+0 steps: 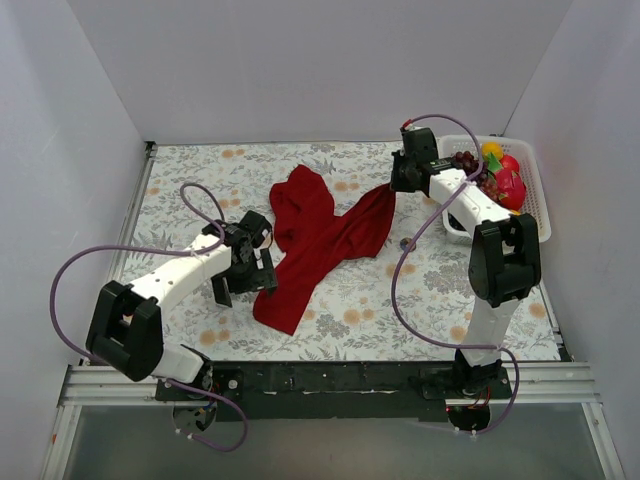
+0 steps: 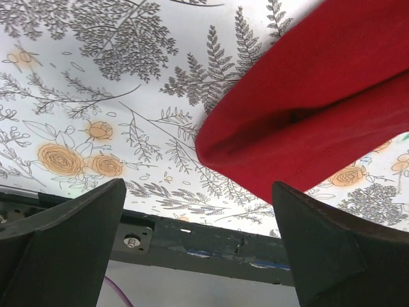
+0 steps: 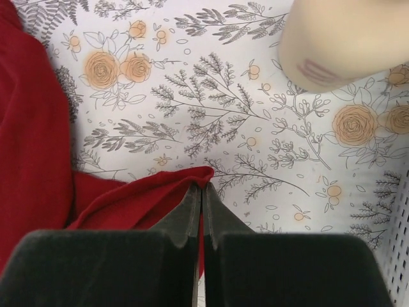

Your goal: Pin the brooch onto the clothing

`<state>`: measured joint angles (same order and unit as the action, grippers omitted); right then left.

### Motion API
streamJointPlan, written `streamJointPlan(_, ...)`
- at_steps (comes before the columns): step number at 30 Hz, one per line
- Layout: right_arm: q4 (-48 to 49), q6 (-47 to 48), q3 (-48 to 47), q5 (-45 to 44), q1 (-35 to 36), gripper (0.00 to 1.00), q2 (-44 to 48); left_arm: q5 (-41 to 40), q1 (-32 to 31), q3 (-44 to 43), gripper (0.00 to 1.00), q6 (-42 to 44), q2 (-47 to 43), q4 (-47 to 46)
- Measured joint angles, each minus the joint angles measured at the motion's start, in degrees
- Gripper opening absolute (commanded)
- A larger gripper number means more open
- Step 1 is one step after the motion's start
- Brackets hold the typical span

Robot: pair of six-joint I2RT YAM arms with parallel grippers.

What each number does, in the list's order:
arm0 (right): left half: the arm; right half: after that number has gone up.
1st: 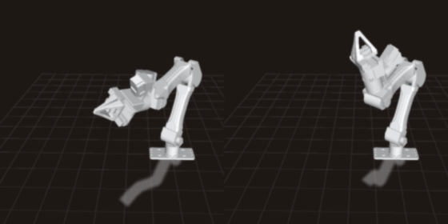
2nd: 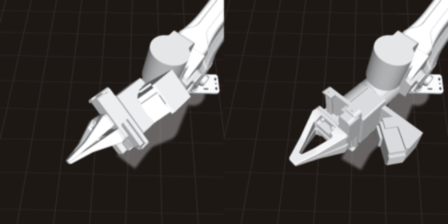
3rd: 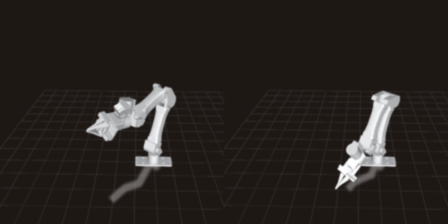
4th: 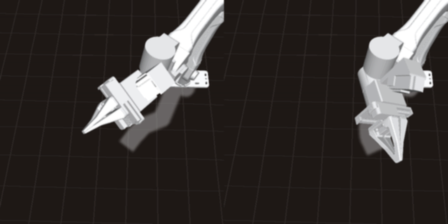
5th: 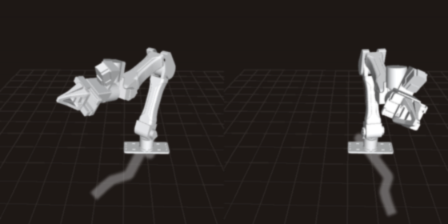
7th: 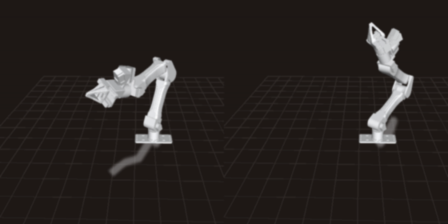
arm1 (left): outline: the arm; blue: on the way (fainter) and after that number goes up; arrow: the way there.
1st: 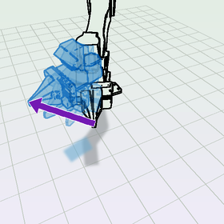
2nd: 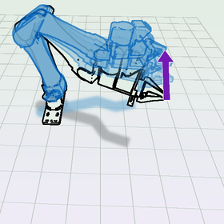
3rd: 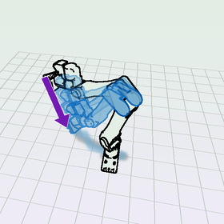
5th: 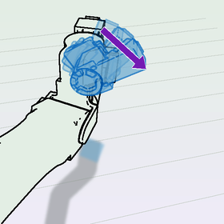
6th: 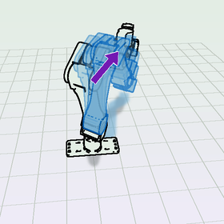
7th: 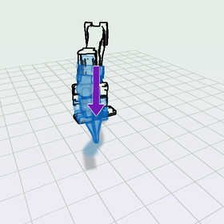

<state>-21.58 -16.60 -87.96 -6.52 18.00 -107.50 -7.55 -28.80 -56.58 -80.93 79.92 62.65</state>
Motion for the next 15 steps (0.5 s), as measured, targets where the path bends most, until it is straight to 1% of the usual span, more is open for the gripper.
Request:
streamJointPlan(1, 0.24, -0.11, 0.28, 0.02, -0.28, 0.01, 0.00, -0.15, -0.66, 0.04, 0.93, -0.15, 0.57, -0.17)
streamJointPlan(5, 1.16, -0.61, 2.89, 0.57, -0.24, 0.01, 0.44, -0.44, -3.80, 0.04, 0.92, -0.57, 3.41, -1.51)
streamJointPlan(10, 1.11, -0.85, 4.13, 1.14, 0.20, 0.01, 0.46, -1.18, -11.06, -1.88, 0.91, -2.01, 7.02, -1.88)
streamJointPlan(13, 1.14, -0.85, 4.15, 1.31, 0.17, 0.01, 0.52, -1.60, -16.00, -4.31, 0.88, -3.13, 9.53, -2.54)
streamJointPlan(15, 1.14, -0.85, 4.20, 1.38, 0.17, 0.01, 0.63, -1.66, -18.49, -5.40, 0.84, -3.76, 11.39, -3.34)
